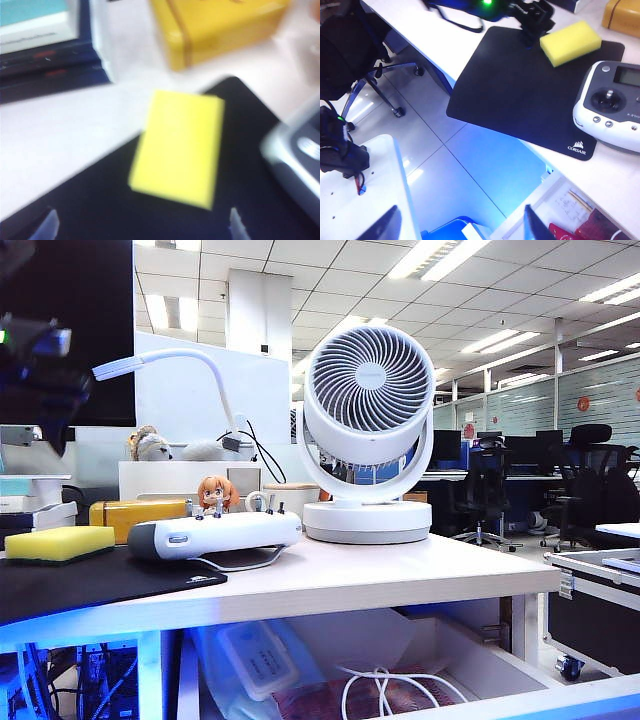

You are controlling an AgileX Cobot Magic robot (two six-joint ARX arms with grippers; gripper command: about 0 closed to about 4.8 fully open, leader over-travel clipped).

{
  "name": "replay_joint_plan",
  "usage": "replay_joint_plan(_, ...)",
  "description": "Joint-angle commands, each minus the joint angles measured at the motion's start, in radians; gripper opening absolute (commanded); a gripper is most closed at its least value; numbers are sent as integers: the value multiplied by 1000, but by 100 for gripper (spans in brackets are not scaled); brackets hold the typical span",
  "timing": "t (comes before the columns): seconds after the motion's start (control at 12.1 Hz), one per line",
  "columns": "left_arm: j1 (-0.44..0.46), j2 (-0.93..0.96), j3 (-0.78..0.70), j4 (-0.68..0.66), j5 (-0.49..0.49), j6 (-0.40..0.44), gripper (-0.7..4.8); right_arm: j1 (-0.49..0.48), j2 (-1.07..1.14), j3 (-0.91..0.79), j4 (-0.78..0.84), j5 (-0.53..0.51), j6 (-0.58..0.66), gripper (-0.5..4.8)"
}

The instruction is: Open the drawer, place the cleaning sponge inside, then close the drawer.

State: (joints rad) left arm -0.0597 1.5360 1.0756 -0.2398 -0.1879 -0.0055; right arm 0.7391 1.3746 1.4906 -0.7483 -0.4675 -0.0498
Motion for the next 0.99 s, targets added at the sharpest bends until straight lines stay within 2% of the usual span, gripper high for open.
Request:
replay_joint_plan(0.08,27,76,5,108,58,-4,479,2,-9,5,-6,6,-3,203)
replay_joint_plan(0.25,30,126,5,149,77,-6,479,2,-9,5,-26,5,-3,9)
replay_joint_plan(0.33,30,152,5,174,78,-7,479,2,-10,5,-32,5,-3,-6)
replay_joint_plan(0.82,32,307,5,336,66,-14,479,8,-18,5,-39,5,24,-6)
replay_joint_plan(0.99,34,338,5,345,57,-13,344,8,-18,5,-43,5,24,-6)
